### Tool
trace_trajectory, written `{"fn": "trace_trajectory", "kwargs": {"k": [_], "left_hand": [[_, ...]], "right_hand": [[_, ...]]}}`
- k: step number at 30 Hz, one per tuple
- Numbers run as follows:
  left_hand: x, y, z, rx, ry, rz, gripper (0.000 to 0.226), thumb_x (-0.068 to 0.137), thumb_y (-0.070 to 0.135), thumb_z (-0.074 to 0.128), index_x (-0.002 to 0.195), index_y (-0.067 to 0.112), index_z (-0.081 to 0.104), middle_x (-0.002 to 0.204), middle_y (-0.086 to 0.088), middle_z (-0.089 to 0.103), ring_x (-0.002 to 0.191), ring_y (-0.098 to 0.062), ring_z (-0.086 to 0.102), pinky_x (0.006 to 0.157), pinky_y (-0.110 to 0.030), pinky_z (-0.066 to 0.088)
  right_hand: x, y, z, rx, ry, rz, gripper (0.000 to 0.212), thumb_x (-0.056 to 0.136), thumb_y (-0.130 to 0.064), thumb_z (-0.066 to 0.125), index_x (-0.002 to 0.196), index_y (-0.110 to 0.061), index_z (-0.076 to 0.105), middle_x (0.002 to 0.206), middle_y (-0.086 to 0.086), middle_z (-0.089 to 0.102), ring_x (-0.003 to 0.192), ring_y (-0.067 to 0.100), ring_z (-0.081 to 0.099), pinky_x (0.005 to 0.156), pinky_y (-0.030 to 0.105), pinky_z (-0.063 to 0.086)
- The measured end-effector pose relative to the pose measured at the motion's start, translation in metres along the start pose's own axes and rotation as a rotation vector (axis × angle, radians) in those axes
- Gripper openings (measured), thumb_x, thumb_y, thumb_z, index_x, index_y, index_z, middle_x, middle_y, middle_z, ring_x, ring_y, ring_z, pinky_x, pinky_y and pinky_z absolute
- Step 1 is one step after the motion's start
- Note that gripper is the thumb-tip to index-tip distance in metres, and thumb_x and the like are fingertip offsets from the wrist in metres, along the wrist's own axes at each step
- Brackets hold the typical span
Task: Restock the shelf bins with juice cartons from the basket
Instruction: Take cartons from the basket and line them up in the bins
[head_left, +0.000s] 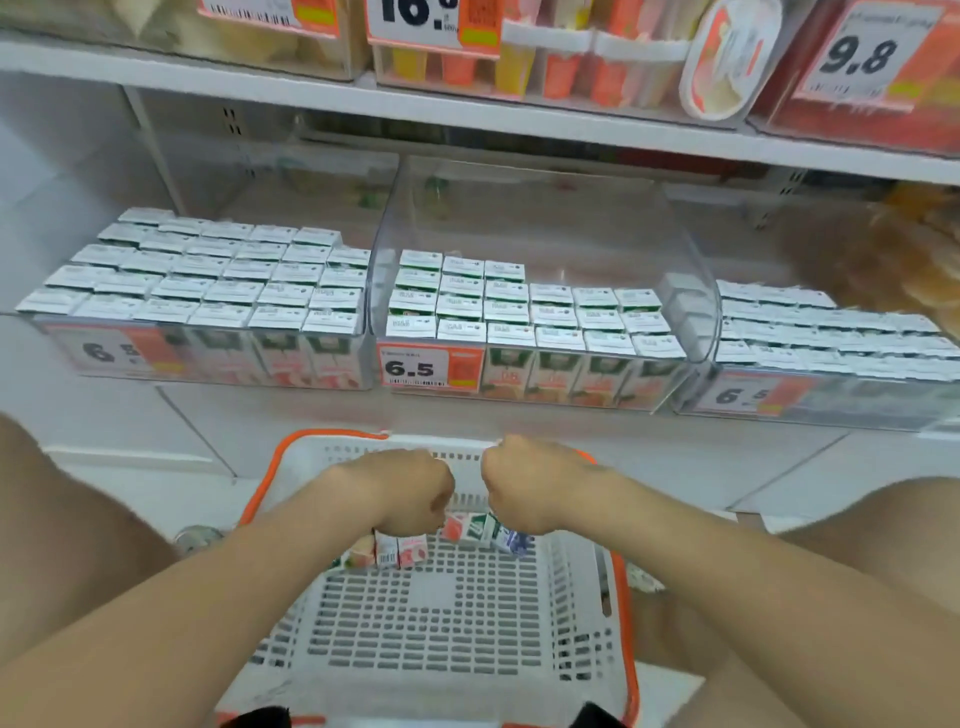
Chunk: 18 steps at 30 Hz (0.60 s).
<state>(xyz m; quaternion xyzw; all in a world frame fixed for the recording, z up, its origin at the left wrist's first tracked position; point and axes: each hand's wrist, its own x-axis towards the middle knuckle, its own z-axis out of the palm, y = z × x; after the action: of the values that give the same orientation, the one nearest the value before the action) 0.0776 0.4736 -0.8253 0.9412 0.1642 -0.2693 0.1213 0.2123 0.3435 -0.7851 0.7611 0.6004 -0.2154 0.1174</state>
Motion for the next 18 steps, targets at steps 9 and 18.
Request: {"fn": "trace_trajectory", "kwargs": {"k": [9, 18], "left_hand": [[0.065, -0.036, 0.109, -0.056, -0.091, -0.198, 0.016, 0.1, 0.009, 0.053, 0.112, 0.013, 0.062, 0.117, -0.008, 0.061, 0.104, -0.028, 0.065, 0.089, -0.039, 0.056], [0.115, -0.027, 0.167, -0.274, 0.0, -0.165, 0.051, 0.101, 0.008, 0.058, 0.149, 0.014, 0.042, 0.146, -0.012, 0.046, 0.135, -0.033, 0.05, 0.105, -0.045, 0.047]], "right_hand": [[0.066, 0.073, 0.135, 0.146, -0.234, 0.175, 0.017, 0.104, -0.01, 0.05, 0.088, -0.01, 0.052, 0.097, 0.014, 0.063, 0.074, 0.027, 0.052, 0.068, 0.038, 0.045], [0.116, 0.075, 0.227, 0.299, -0.09, 0.267, 0.049, 0.098, 0.001, 0.053, 0.143, -0.011, 0.041, 0.129, 0.014, 0.058, 0.117, 0.032, 0.061, 0.094, 0.045, 0.05]]}}
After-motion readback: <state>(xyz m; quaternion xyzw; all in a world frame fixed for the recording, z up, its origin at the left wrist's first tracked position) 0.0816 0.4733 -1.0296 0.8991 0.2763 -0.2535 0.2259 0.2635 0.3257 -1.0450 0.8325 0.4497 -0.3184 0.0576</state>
